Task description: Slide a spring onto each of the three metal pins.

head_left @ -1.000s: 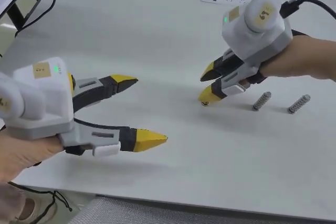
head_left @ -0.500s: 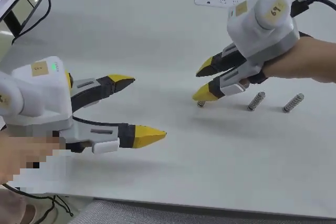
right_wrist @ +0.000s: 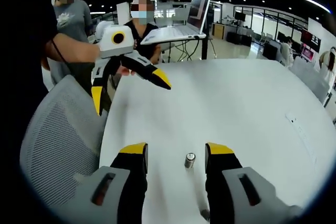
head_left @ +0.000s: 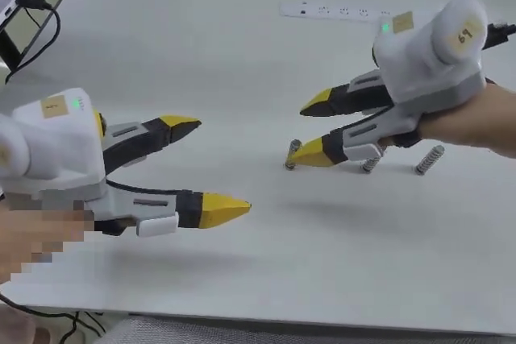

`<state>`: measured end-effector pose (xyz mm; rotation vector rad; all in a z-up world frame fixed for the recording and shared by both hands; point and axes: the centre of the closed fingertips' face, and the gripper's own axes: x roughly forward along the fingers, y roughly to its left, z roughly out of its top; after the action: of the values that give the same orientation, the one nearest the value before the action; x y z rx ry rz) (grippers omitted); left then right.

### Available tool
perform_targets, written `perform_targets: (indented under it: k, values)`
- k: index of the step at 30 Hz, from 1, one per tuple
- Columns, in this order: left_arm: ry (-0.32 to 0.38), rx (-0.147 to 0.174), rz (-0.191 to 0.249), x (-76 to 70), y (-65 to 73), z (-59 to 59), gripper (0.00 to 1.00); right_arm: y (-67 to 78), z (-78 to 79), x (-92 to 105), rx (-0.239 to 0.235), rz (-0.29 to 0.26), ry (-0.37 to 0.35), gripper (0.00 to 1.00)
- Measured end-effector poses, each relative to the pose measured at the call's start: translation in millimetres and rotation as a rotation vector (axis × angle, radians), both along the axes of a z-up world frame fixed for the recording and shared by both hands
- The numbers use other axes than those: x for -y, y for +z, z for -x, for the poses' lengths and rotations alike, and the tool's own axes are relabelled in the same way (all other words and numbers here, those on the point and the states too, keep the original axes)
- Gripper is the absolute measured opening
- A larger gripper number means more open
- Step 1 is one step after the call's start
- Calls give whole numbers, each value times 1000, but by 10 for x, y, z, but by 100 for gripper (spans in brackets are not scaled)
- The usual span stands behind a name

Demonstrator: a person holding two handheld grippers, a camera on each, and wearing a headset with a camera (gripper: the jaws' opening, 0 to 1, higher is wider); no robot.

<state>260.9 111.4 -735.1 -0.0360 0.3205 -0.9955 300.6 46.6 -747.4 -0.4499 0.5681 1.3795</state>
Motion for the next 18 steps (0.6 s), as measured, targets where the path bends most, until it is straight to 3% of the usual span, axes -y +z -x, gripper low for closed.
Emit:
perform_targets:
  k: [10,18]
  values:
    - [9,6,-5,136,44,22,84,213,136,225,26,-127,-46,50]
    - [10,20,-3,243,119,4,85,327,186,402,41,-192,-79,53]
